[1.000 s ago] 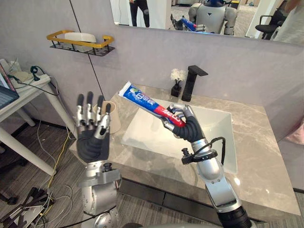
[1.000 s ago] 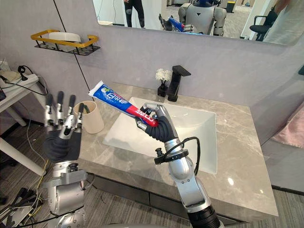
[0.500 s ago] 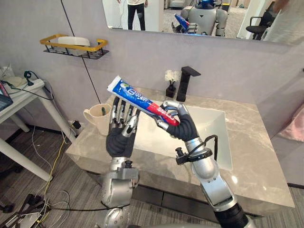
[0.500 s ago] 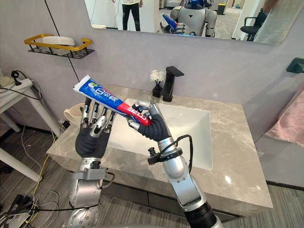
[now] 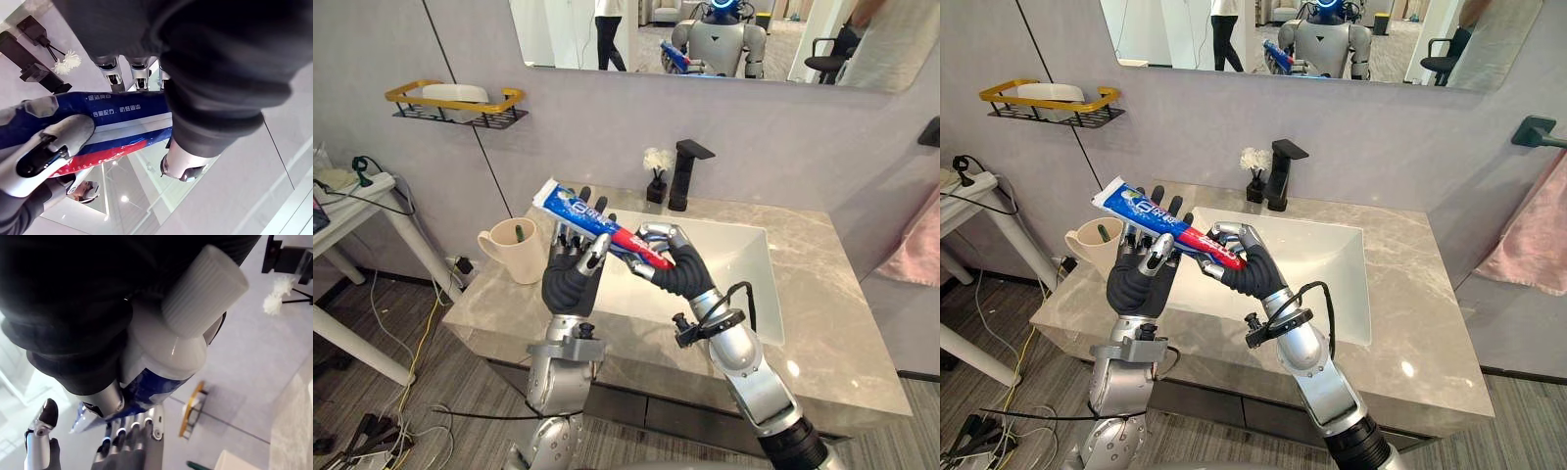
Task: Organize washtable
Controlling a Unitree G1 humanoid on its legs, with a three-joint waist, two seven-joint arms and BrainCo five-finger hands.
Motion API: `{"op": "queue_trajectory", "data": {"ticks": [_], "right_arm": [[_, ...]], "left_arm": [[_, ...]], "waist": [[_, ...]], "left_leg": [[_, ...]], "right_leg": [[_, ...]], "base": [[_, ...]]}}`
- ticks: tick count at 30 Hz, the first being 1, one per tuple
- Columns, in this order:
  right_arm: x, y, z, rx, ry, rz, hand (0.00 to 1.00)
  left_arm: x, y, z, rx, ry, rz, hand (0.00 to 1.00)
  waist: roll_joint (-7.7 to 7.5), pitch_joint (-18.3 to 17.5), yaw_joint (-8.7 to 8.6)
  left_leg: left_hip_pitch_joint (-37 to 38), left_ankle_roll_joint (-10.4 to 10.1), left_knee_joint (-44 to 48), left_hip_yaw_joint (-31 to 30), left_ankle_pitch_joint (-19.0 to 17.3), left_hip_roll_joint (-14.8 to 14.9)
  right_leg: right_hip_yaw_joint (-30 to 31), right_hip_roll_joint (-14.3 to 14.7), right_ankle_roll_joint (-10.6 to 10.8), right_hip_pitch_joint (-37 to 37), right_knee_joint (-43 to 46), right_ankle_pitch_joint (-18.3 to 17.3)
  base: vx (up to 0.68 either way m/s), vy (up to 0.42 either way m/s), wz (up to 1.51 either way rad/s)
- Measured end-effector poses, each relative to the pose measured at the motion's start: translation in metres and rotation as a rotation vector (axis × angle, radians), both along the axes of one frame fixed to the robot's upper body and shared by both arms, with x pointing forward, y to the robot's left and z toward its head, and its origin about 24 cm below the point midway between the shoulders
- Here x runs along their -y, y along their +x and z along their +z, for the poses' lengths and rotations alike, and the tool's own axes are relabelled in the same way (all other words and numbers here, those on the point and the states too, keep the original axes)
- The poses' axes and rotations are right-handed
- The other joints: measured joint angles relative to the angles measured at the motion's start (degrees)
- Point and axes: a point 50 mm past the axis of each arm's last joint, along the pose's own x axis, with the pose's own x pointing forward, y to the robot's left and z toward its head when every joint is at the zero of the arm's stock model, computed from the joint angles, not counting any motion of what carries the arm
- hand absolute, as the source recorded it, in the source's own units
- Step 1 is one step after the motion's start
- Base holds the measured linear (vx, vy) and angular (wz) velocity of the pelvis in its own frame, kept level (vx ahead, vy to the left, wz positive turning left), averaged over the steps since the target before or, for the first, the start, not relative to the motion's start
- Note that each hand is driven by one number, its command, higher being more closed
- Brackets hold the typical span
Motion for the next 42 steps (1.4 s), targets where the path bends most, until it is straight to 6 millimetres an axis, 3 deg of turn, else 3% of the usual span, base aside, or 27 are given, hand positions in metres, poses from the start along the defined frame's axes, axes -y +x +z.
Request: {"op": "queue_trajectory", "data": {"ticks": [3, 4, 24, 25, 38, 42], "right_arm": [[-0.001, 0.001, -0.003, -0.007, -0.022, 0.008, 1.00], [-0.001, 0.001, -0.004, -0.006, -0.033, 0.006, 1.00], [-0.002, 0.002, -0.024, 0.012, -0.221, 0.011, 1.00], [-0.002, 0.002, -0.024, 0.013, -0.220, 0.011, 0.00], [0.007, 0.009, -0.023, 0.004, -0.204, -0.056, 0.00], [0.024, 0.013, -0.010, 0.037, -0.137, -0.146, 0.00]], "left_arm": [[0.000, 0.001, 0.001, 0.001, 0.006, -0.005, 0.00], [0.001, 0.001, 0.001, 0.001, 0.006, -0.006, 1.00], [0.000, 0.007, -0.007, -0.038, 0.035, -0.001, 1.00], [0.000, 0.007, -0.007, -0.038, 0.035, -0.001, 1.00], [0.000, 0.008, -0.005, -0.015, 0.074, 0.018, 1.00], [-0.005, 0.012, 0.005, 0.028, 0.078, 0.052, 1.00]], "waist": [[-0.26, -0.1, -0.05], [-0.28, -0.2, -0.06], [-0.60, -0.2, -0.13], [-0.61, -0.2, -0.13], [-0.76, 0.0, -0.36], [-0.72, 0.3, -0.36]], "left_leg": [[0.0, -0.1, -0.5, 0.0, 0.3, 0.0], [0.0, -0.1, -0.5, 0.0, 0.3, 0.0], [0.2, -0.1, -0.6, 0.0, 0.3, 0.0], [0.2, -0.1, -0.7, 0.0, 0.3, 0.0], [0.9, -0.1, -1.2, 1.4, 0.3, 0.0], [1.1, -0.1, -1.3, 1.7, 0.2, 0.0]], "right_leg": [[0.0, 0.0, 0.0, -0.2, 0.0, 0.0], [0.0, 0.0, 0.0, -0.2, 0.0, 0.0], [0.0, 0.0, 0.0, -0.2, 0.0, 0.0], [0.0, 0.0, 0.0, -0.2, 0.0, 0.0], [1.3, 0.0, 0.0, -0.5, 0.0, 0.0], [1.8, 0.0, 0.1, -0.5, 0.1, 0.0]], "base": [[0.00, 0.000, 0.00], [0.00, 0.000, 0.00], [0.00, 0.000, 0.00], [0.00, 0.000, 0.00], [0.00, 0.001, -0.04], [-0.03, 0.002, -0.05]]}}
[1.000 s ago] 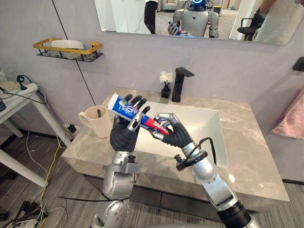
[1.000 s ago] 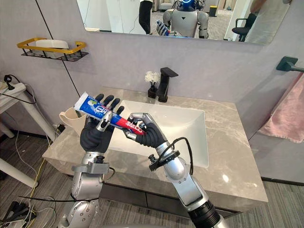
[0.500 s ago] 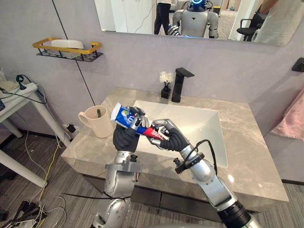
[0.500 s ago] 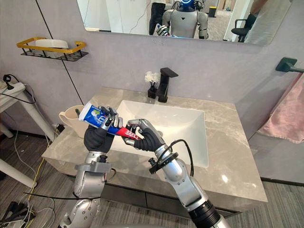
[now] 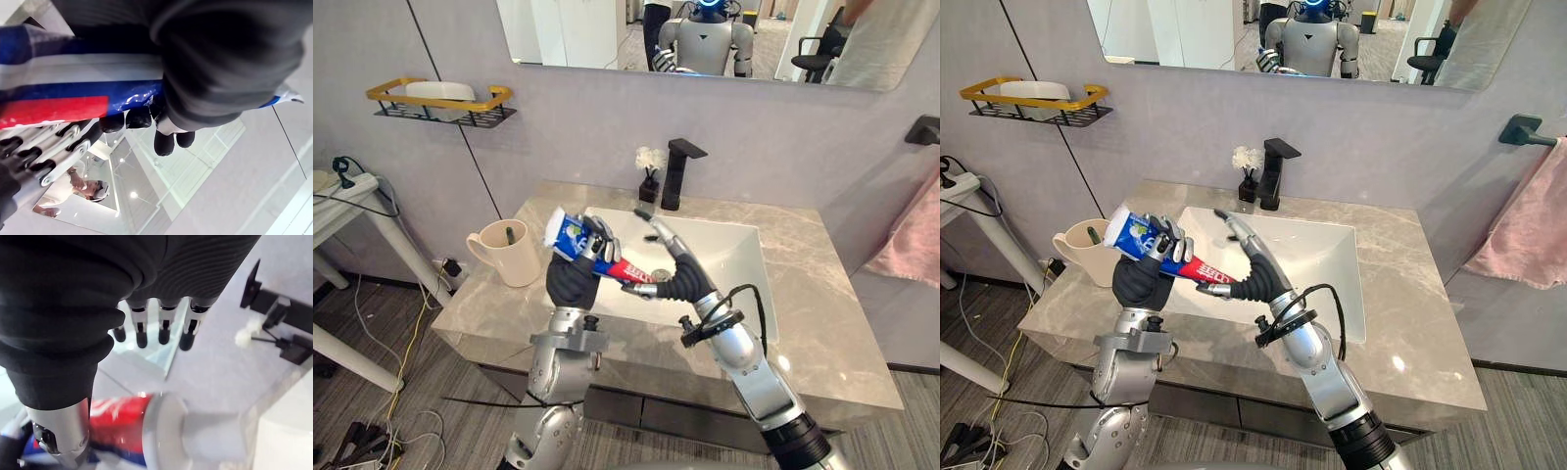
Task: Organize washtable
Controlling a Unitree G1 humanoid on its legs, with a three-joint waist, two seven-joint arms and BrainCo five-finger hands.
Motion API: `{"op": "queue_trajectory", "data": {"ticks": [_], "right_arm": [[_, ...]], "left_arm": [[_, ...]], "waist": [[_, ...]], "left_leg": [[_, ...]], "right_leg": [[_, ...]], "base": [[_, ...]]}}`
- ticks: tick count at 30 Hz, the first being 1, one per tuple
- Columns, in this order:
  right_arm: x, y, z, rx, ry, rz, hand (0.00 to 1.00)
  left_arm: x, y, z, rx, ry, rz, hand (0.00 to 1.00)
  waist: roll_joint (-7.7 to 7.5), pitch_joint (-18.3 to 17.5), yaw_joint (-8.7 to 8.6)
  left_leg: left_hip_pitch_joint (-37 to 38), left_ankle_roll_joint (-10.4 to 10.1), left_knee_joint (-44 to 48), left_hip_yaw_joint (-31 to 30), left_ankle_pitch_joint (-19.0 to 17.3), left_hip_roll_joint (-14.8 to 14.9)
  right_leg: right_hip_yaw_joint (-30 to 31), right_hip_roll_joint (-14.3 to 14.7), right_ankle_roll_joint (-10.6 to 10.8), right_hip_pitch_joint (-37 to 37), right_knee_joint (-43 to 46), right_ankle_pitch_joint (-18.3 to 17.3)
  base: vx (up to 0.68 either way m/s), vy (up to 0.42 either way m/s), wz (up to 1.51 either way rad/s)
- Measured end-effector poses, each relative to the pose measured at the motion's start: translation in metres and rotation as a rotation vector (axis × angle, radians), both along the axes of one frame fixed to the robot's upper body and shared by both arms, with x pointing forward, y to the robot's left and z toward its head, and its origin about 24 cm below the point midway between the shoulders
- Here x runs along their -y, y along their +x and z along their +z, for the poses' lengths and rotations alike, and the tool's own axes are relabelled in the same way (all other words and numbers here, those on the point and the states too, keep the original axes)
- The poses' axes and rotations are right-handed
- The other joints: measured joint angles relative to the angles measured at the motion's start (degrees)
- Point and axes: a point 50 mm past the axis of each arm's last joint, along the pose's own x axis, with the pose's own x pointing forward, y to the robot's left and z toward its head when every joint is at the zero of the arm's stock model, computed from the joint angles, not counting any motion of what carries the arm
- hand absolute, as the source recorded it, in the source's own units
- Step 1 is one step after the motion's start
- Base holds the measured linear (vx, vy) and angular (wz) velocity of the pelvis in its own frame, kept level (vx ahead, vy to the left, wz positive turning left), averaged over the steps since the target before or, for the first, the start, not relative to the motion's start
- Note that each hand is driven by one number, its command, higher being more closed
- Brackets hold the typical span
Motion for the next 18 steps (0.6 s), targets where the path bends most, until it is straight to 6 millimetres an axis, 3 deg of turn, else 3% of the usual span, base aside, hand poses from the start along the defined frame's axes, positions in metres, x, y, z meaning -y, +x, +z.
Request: {"op": "queue_trajectory", "data": {"ticks": [1, 4, 6, 8, 9, 12, 15, 18], "right_arm": [[0.006, 0.001, 0.004, 0.013, 0.025, -0.025, 0.00], [0.056, 0.005, 0.028, 0.099, 0.205, -0.235, 0.00], [0.097, 0.001, 0.040, 0.165, 0.312, -0.402, 0.00], [0.120, -0.005, 0.043, 0.195, 0.371, -0.499, 0.00], [0.141, -0.011, 0.042, 0.209, 0.413, -0.595, 0.00], [0.179, -0.032, 0.031, 0.210, 0.444, -0.790, 0.00], [0.206, -0.051, 0.023, 0.221, 0.458, -0.969, 0.00], [0.233, -0.068, -0.008, 0.116, 0.487, -1.181, 0.00]], "left_arm": [[-0.002, 0.000, 0.002, 0.008, -0.002, 0.010, 1.00], [-0.015, 0.000, 0.008, 0.042, 0.005, 0.078, 1.00], [-0.026, 0.000, 0.013, 0.061, 0.004, 0.135, 1.00], [-0.031, -0.001, 0.016, 0.074, 0.008, 0.160, 1.00], [-0.033, -0.002, 0.019, 0.092, 0.007, 0.173, 1.00], [-0.033, -0.001, 0.027, 0.140, 0.034, 0.188, 1.00], [-0.040, -0.002, 0.033, 0.169, 0.034, 0.223, 1.00], [-0.046, -0.002, 0.038, 0.195, 0.060, 0.271, 1.00]], "waist": [[0.02, 0.1, -0.03], [0.19, 0.4, -0.17], [0.24, 0.4, -1.21], [0.43, 0.5, -1.76], [0.63, 0.8, -2.68], [1.45, 1.2, -3.02], [2.10, 1.2, -4.29], [2.06, 1.2, -5.69]], "left_leg": [[0.0, 0.0, 0.0, 0.0, 0.0, 0.0], [0.1, 0.0, 0.0, 0.1, 0.0, 0.0], [0.1, 0.0, 0.0, 0.1, 0.0, 0.0], [0.2, 0.0, 0.0, 0.3, -0.1, 0.0], [0.4, 0.0, 0.0, 0.4, -0.1, 0.0], [0.8, 0.0, 0.0, 1.3, -0.4, 0.1], [0.9, 0.0, 0.0, 1.8, -0.7, 0.2], [0.5, -0.1, 0.0, 2.3, -0.8, 0.4]], "right_leg": [[0.1, 0.0, 0.0, 0.0, 0.0, 0.0], [0.4, 0.0, 0.1, -0.1, 0.0, 0.1], [0.4, 0.0, 0.1, -0.1, 0.0, 0.1], [0.6, 0.0, 0.1, -0.1, 0.0, 0.1], [0.6, 0.0, 0.1, 0.0, 0.0, 0.1], [1.2, 0.1, 0.1, -0.1, 0.0, 0.1], [2.1, 0.2, 0.1, -0.4, -0.1, 0.2], [2.6, 0.4, 0.1, -1.1, -0.1, 0.3]], "base": [[-0.02, 0.002, -0.07], [-0.02, 0.001, -0.03], [0.00, 0.000, 0.00], [-0.02, -0.001, -0.05], [-0.03, -0.001, -0.05], [-0.04, 0.001, -0.11], [-0.02, 0.001, -0.14], [-0.01, -0.004, -0.10]]}}
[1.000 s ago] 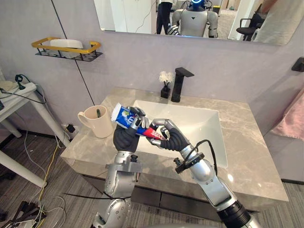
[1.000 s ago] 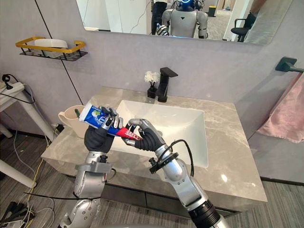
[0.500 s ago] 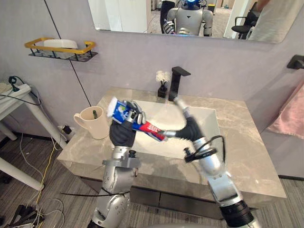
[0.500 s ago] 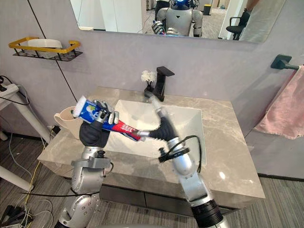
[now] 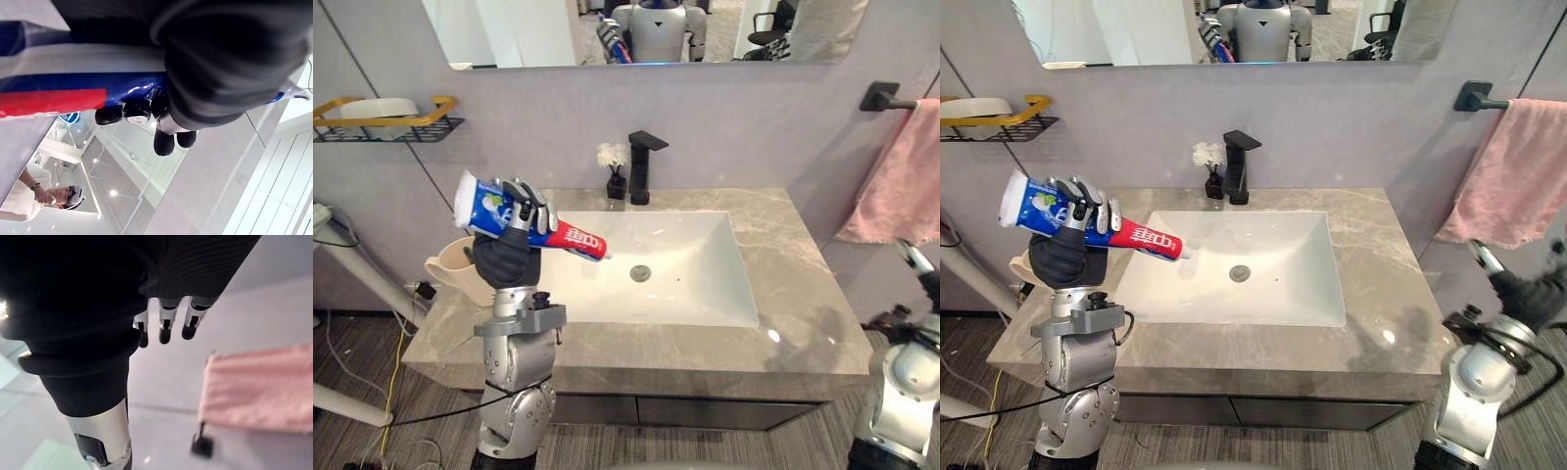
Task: Organize washtable
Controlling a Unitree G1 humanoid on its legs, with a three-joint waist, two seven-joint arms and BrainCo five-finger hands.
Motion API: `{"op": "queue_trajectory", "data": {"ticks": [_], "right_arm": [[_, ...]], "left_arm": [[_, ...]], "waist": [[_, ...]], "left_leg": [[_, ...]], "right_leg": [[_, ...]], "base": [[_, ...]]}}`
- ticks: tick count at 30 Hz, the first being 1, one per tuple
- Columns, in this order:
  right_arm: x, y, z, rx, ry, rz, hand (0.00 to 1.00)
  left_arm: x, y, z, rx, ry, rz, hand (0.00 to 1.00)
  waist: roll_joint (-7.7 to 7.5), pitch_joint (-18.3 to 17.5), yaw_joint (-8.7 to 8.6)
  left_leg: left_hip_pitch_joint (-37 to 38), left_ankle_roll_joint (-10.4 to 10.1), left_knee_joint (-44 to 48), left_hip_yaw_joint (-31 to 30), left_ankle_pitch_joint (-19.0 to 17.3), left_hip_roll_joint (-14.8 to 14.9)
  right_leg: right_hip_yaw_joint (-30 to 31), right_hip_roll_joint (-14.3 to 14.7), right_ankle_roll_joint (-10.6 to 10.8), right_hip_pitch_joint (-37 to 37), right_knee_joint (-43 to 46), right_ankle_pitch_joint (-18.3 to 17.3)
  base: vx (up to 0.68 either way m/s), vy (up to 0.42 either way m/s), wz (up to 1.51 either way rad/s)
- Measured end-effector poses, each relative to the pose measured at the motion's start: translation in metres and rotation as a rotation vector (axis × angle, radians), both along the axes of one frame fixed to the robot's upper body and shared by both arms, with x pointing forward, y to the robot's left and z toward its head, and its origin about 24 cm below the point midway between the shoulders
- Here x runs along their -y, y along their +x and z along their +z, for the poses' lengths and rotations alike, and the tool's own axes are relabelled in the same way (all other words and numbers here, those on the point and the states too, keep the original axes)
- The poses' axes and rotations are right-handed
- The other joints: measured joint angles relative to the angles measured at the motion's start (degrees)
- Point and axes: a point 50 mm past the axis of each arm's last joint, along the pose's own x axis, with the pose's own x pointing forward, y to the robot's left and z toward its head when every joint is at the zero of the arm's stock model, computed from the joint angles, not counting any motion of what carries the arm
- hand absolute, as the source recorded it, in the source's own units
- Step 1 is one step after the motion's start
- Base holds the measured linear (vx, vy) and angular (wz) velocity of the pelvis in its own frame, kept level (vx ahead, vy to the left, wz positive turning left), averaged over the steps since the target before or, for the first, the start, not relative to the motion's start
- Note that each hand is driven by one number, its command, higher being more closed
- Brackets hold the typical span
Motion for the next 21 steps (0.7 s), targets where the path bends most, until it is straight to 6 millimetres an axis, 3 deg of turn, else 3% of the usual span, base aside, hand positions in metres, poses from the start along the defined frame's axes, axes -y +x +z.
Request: {"op": "queue_trajectory", "data": {"ticks": [4, 10, 14, 16, 21], "right_arm": [[0.020, -0.031, -0.060, -0.237, 0.193, -0.187, 0.00], [0.029, -0.063, -0.117, -0.424, 0.391, -0.334, 0.00], [0.017, -0.081, -0.160, -0.510, 0.593, -0.337, 0.00], [0.002, -0.091, -0.181, -0.547, 0.707, -0.284, 0.00], [-0.013, -0.098, -0.201, -0.595, 0.802, -0.174, 0.00]], "left_arm": [[0.000, 0.002, 0.002, 0.006, -0.005, 0.011, 1.00], [-0.001, 0.012, 0.002, -0.004, -0.004, 0.021, 1.00], [-0.005, 0.016, 0.004, -0.002, -0.010, 0.049, 1.00], [-0.009, 0.016, 0.009, 0.021, 0.017, 0.091, 1.00], [-0.025, 0.016, 0.021, 0.076, 0.082, 0.221, 1.00]], "waist": [[0.28, 0.0, -0.57], [0.37, 0.2, -0.92], [0.60, 0.4, -0.97], [0.85, 0.5, -0.98], [0.89, 0.5, -0.90]], "left_leg": [[-0.1, -0.1, 0.2, 0.9, -0.4, 0.1], [-0.9, -0.1, 0.8, 0.8, -0.5, 0.1], [-0.9, -0.1, 0.8, 0.8, -0.6, 0.2], [-0.9, -0.1, 0.9, 0.8, -0.6, 0.2], [-0.9, -0.1, 0.9, 0.7, -0.6, 0.2]], "right_leg": [[1.1, 0.1, 0.0, -0.6, 0.0, 0.1], [1.1, 0.1, 0.0, -1.1, 0.1, 0.2], [1.0, 0.1, 0.0, -1.1, 0.1, 0.2], [1.0, 0.1, 0.0, -1.1, 0.1, 0.2], [1.0, 0.1, 0.0, -1.0, 0.2, 0.2]], "base": [[-0.01, -0.001, -0.13], [-0.01, -0.005, 0.00], [-0.02, -0.009, 0.00], [-0.02, -0.006, 0.00], [0.00, 0.000, 0.00]]}}
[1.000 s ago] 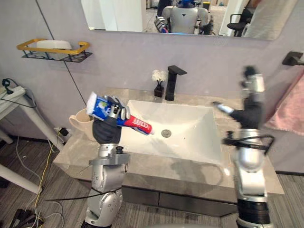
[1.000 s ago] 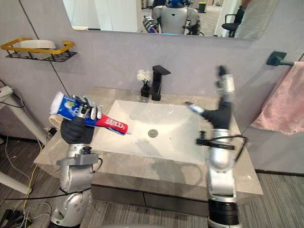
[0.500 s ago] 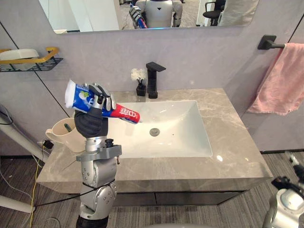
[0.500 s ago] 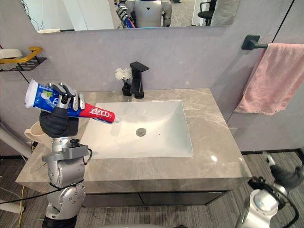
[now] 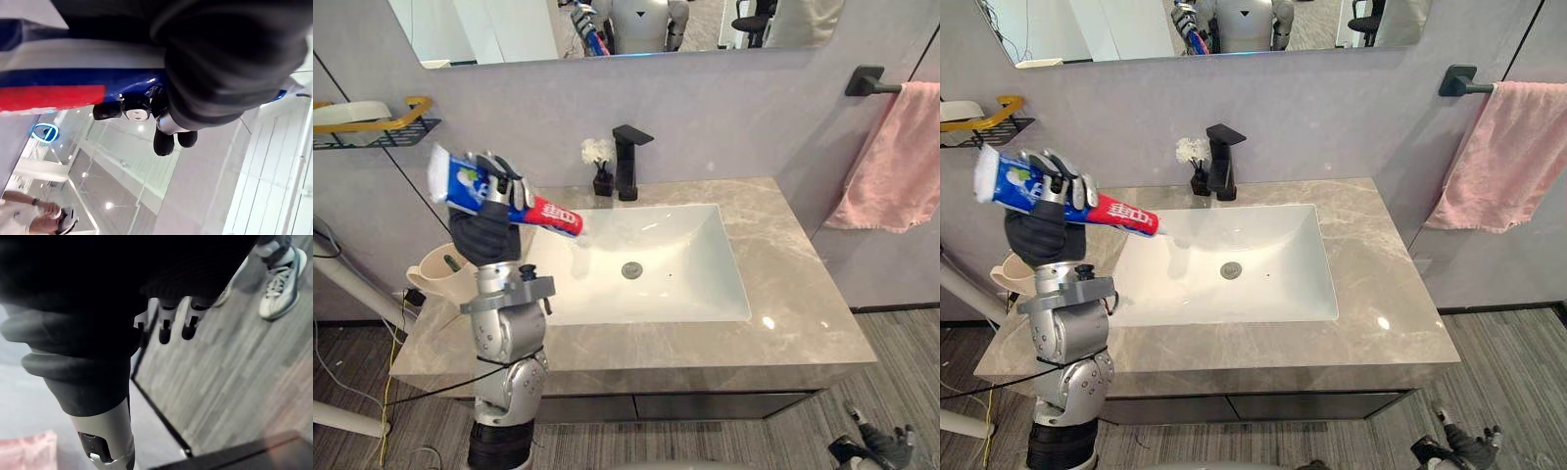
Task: Organize washtable
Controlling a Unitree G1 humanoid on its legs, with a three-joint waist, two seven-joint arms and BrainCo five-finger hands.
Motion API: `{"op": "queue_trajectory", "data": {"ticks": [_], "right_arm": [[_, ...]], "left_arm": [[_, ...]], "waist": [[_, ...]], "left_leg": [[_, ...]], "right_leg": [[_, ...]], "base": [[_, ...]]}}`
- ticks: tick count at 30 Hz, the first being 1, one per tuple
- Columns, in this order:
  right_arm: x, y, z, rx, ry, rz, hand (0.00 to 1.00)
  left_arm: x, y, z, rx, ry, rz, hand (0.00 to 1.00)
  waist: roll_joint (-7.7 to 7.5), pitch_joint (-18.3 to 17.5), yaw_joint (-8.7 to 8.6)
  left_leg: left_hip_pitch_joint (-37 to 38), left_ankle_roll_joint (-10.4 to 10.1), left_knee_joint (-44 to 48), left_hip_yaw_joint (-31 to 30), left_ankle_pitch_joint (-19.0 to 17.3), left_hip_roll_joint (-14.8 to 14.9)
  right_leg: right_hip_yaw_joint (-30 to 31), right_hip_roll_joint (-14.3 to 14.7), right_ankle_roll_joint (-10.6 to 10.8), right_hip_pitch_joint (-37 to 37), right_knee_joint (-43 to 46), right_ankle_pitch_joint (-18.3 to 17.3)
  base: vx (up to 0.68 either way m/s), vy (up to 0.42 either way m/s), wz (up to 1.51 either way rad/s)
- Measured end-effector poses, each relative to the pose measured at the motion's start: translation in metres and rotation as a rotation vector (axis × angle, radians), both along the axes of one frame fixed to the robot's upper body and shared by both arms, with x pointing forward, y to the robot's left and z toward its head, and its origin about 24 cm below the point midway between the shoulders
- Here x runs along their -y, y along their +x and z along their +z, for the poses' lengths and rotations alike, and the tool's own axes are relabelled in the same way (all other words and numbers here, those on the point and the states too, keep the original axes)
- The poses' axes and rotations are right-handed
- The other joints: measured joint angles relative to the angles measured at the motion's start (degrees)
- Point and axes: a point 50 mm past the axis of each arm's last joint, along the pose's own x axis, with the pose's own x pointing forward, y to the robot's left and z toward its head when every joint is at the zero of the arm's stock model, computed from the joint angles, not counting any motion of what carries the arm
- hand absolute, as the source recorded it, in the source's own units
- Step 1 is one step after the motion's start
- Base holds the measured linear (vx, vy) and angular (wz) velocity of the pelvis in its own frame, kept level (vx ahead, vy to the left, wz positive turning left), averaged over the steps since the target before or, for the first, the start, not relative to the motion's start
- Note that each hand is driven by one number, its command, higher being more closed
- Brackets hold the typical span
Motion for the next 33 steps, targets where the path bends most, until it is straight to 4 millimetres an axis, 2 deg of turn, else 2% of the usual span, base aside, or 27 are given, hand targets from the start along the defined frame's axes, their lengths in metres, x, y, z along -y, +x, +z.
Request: {"op": "queue_trajectory", "data": {"ticks": [9, 17, 20, 24, 28, 33], "right_arm": [[-0.026, 0.000, -0.021, -0.001, 0.148, 0.189, 0.00], [-0.030, 0.005, -0.025, -0.003, 0.179, 0.272, 0.00], [-0.033, 0.003, -0.033, -0.055, 0.209, 0.316, 0.00], [-0.040, 0.000, -0.040, -0.081, 0.246, 0.344, 0.00], [-0.042, -0.002, -0.042, -0.091, 0.258, 0.351, 0.00], [-0.043, -0.007, -0.044, -0.109, 0.269, 0.357, 0.00]], "left_arm": [[-0.049, -0.009, 0.017, 0.037, 0.122, 0.297, 1.00], [-0.079, -0.009, 0.012, -0.031, 0.145, 0.446, 1.00], [-0.086, -0.001, 0.005, -0.083, 0.137, 0.466, 1.00], [-0.096, 0.009, -0.011, -0.181, 0.129, 0.489, 1.00], [-0.101, 0.013, -0.020, -0.231, 0.119, 0.505, 1.00], [-0.118, 0.014, -0.033, -0.315, 0.098, 0.558, 1.00]], "waist": [[0.14, 0.3, 0.76], [-0.33, 0.5, 1.44], [-0.75, 0.6, 2.15], [-1.43, 0.3, 2.29], [-1.86, 0.2, 2.39], [-2.31, -0.1, 2.50]], "left_leg": [[-0.2, 0.0, 0.0, -0.4, 0.0, -0.1], [-0.3, 0.0, 0.0, -0.7, 0.0, -0.1], [-0.5, 0.0, 0.0, -0.8, 0.0, -0.1], [-0.8, 0.0, 0.0, -1.0, 0.0, -0.1], [-0.8, 0.0, 0.0, -0.9, 0.0, -0.2], [-0.8, 0.0, 0.0, -0.7, 0.0, -0.2]], "right_leg": [[-0.5, -0.1, 0.0, 0.1, -0.1, 0.0], [-0.8, -0.1, 0.0, 0.2, -0.2, 0.0], [-0.9, -0.1, 0.0, 0.1, -0.3, 0.0], [-1.1, -0.1, 0.0, 0.0, -0.4, 0.0], [-1.0, -0.2, 0.0, 0.0, -0.4, 0.0], [-0.7, -0.1, 0.0, -0.3, -0.4, 0.0]], "base": [[0.00, -0.002, 0.01], [0.00, 0.000, 0.01], [0.00, 0.000, 0.01], [0.00, 0.000, 0.02], [0.00, 0.000, 0.00], [0.00, 0.000, -0.01]]}}
